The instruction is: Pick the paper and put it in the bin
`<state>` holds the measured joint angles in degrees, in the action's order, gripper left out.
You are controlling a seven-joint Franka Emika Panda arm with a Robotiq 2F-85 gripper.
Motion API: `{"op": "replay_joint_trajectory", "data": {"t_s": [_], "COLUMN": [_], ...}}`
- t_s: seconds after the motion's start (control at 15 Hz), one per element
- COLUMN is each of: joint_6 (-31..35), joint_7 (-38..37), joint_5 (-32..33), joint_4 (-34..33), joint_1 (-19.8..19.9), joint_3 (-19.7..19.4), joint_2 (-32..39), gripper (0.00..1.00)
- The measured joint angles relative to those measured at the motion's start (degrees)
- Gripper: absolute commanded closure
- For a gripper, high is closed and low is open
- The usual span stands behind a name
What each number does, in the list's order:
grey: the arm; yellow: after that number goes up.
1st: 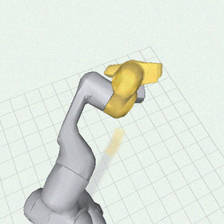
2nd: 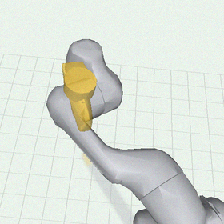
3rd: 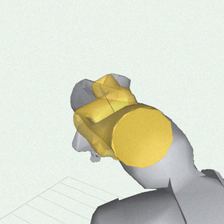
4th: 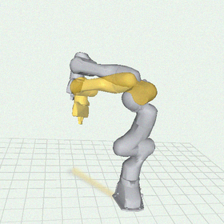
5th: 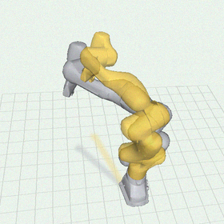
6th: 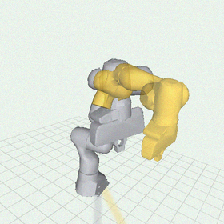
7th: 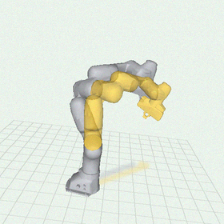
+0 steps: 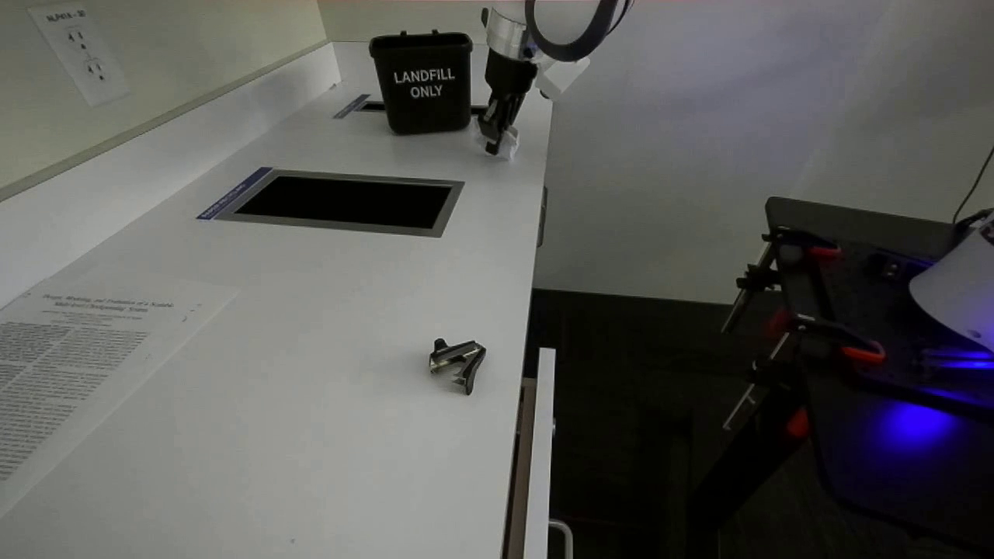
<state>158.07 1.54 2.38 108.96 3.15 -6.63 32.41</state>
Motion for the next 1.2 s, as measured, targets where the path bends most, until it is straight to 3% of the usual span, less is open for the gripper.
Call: {"op": "replay_joint_trajectory", "data": {"t_s": [0.27,0.8,1.2], "joint_6": [2.6,7.2,8.2], "joint_7": [-0.9,-2.5,-6.3], "joint_5": [-0.1,-0.5,-0.4], "joint_4": [0.2,0.5,-5.5], "joint_1": [0.1,1.0,1.0], "joint_3": [-0.1,-0.9,-3.9], "joint_2": [-2.2,-13.5,-11.7], "gripper": [0.98,0.98,0.98]}}
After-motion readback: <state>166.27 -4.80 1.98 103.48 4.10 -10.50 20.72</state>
